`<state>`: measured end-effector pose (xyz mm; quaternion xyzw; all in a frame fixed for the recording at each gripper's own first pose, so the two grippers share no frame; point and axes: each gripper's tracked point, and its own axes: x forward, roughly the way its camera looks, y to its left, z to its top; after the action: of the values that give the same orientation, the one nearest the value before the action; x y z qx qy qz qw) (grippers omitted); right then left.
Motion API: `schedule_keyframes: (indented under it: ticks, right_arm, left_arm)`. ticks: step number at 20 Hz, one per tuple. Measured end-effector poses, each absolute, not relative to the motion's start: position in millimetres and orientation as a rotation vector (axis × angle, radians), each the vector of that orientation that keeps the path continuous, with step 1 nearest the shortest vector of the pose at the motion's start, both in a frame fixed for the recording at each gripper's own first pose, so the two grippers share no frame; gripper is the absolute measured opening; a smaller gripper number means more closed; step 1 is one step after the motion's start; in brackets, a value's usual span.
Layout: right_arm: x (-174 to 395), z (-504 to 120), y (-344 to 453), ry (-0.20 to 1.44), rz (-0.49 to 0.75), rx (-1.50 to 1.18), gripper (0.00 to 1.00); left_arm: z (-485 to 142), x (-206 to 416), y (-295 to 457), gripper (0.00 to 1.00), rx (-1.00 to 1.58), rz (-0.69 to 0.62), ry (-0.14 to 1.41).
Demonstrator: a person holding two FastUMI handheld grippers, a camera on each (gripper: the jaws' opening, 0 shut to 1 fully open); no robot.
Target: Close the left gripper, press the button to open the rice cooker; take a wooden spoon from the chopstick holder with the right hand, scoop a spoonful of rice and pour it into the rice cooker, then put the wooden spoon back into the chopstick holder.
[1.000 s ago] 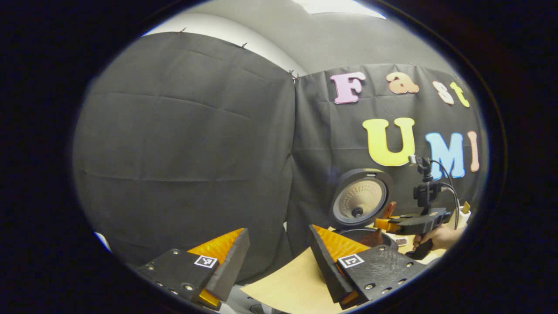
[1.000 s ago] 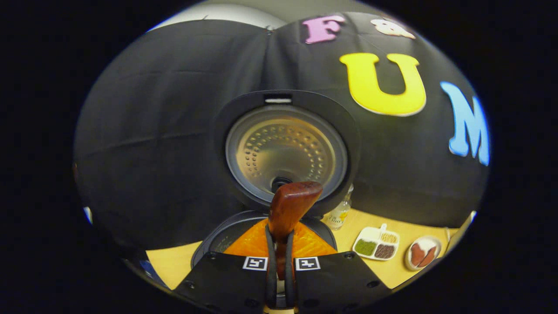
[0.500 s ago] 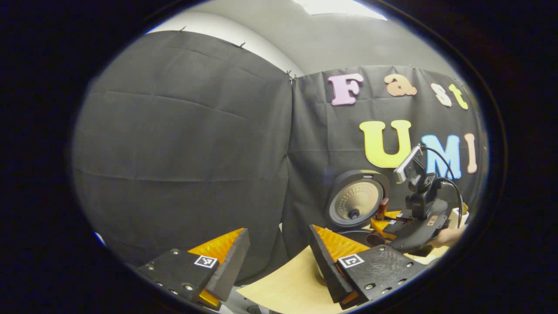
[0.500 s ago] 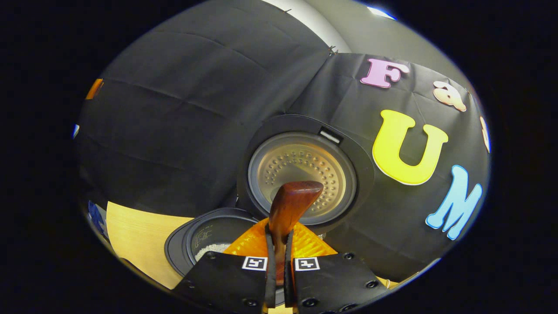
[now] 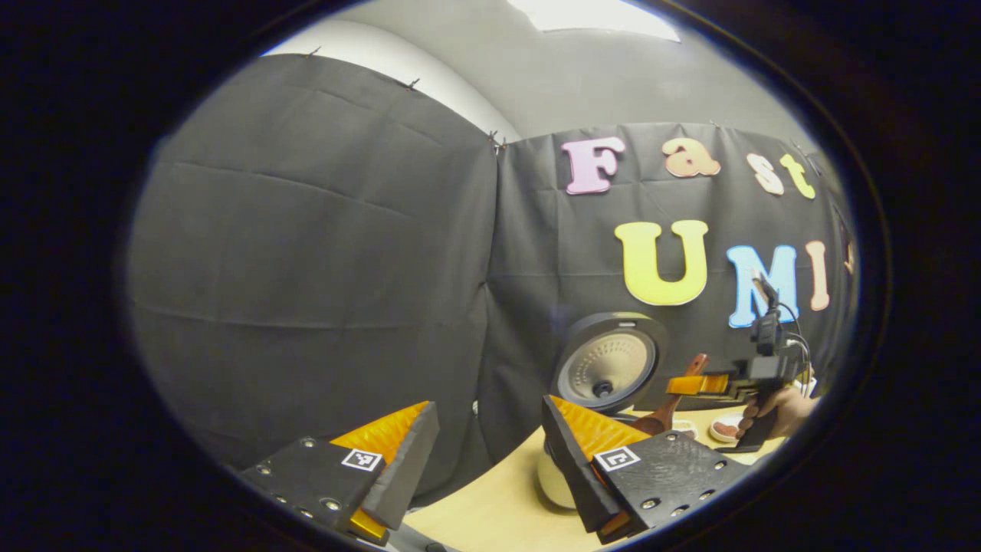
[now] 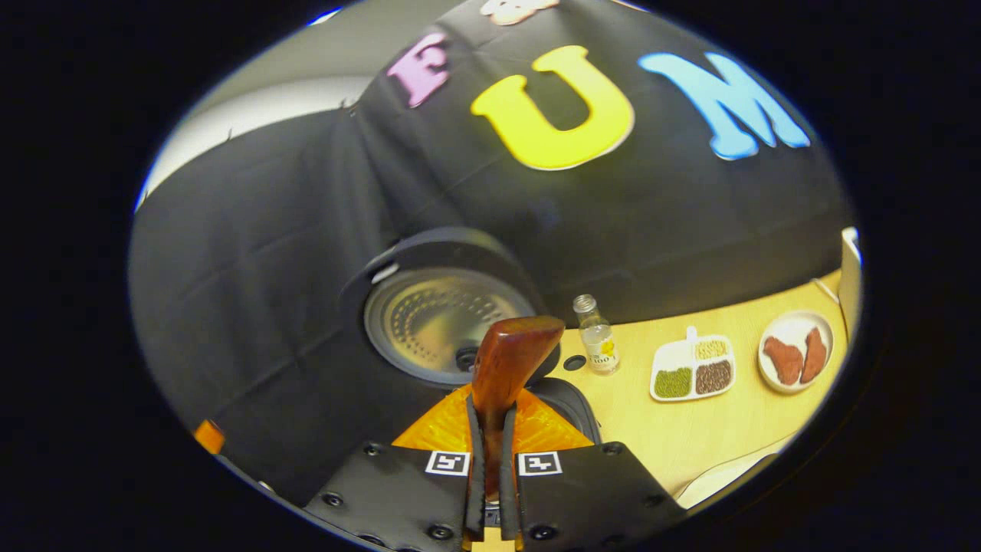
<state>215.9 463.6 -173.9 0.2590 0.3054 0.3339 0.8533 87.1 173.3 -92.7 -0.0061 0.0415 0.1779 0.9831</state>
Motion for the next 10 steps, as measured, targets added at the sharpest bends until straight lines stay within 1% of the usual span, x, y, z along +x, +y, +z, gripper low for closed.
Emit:
schedule_keyframes:
  ticks: [1, 2, 3, 4, 8, 9, 10]
  right_arm:
    - [219, -169, 447, 0.639, 0.673, 0.576, 0.09]
    - [224, -164, 429, 0.63, 0.646, 0.597, 0.09]
    - [227, -159, 412, 0.619, 0.62, 0.62, 0.05]
    - [230, -154, 394, 0.61, 0.594, 0.641, 0.09]
    - [242, -145, 314, 0.562, 0.466, 0.683, 0.09]
    - [243, -145, 291, 0.55, 0.428, 0.677, 0.05]
    - [246, -145, 268, 0.536, 0.389, 0.672, 0.09]
  left_arm:
    - [-90, 92, 169, 0.85, -0.009, 0.342, 0.08]
    - [-88, 100, 163, 0.83, -0.007, 0.325, 0.076]
    - [-85, 107, 156, 0.83, -0.009, 0.307, 0.073]
    - [-84, 115, 149, 0.83, -0.015, 0.287, 0.07]
    - [-78, 141, 119, 0.83, -0.027, 0.209, 0.053]
    - [-76, 148, 112, 0.83, -0.025, 0.192, 0.049]
    - [-74, 156, 105, 0.83, -0.024, 0.174, 0.044]
